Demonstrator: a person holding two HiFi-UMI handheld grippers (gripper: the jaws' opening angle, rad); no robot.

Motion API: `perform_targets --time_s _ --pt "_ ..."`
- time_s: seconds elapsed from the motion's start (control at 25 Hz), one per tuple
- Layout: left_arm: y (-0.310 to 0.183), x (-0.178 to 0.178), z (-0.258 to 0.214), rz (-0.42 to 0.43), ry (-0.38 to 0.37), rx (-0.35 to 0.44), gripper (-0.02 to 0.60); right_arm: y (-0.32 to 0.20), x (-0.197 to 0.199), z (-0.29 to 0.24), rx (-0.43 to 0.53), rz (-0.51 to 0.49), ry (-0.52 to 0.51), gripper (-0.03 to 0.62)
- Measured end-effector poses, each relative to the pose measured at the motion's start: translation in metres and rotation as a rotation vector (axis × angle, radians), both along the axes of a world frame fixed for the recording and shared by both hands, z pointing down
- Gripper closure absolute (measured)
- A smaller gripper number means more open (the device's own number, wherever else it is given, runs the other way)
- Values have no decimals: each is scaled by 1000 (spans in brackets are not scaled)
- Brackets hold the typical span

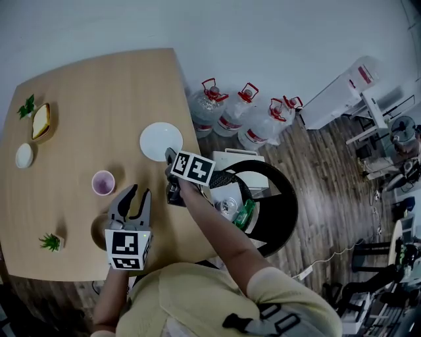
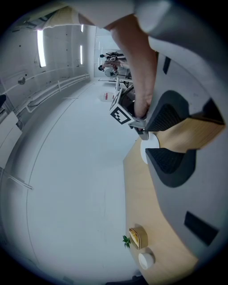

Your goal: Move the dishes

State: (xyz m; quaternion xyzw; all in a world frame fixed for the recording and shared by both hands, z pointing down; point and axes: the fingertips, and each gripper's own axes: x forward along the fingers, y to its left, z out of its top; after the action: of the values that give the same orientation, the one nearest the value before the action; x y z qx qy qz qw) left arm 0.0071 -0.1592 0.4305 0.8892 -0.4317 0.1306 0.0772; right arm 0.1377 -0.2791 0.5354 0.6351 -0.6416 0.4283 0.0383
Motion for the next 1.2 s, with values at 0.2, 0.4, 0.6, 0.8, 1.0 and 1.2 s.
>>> perform_targets --time_s 0.2,0.4,0.6,0.8,1.0,1.2 --pt "-8 0 3 -13 27 -21 457 -6 0 13 -50 39 -10 382" --pt "-11 -1 7 -16 43 -37 457 -10 2 21 -85 74 -59 382" --pt "-13 1 7 -12 50 -43 457 -12 3 20 -88 108 -56 382" --pt "-14 2 8 -13 53 -49 457 -11 3 21 -91 125 6 384" --pt "-15 -1 9 -18 51 -51 457 -11 5 24 -118 163 98 401" --pt "-14 -6 9 -24 48 -53 457 -12 5 26 -146 169 127 479"
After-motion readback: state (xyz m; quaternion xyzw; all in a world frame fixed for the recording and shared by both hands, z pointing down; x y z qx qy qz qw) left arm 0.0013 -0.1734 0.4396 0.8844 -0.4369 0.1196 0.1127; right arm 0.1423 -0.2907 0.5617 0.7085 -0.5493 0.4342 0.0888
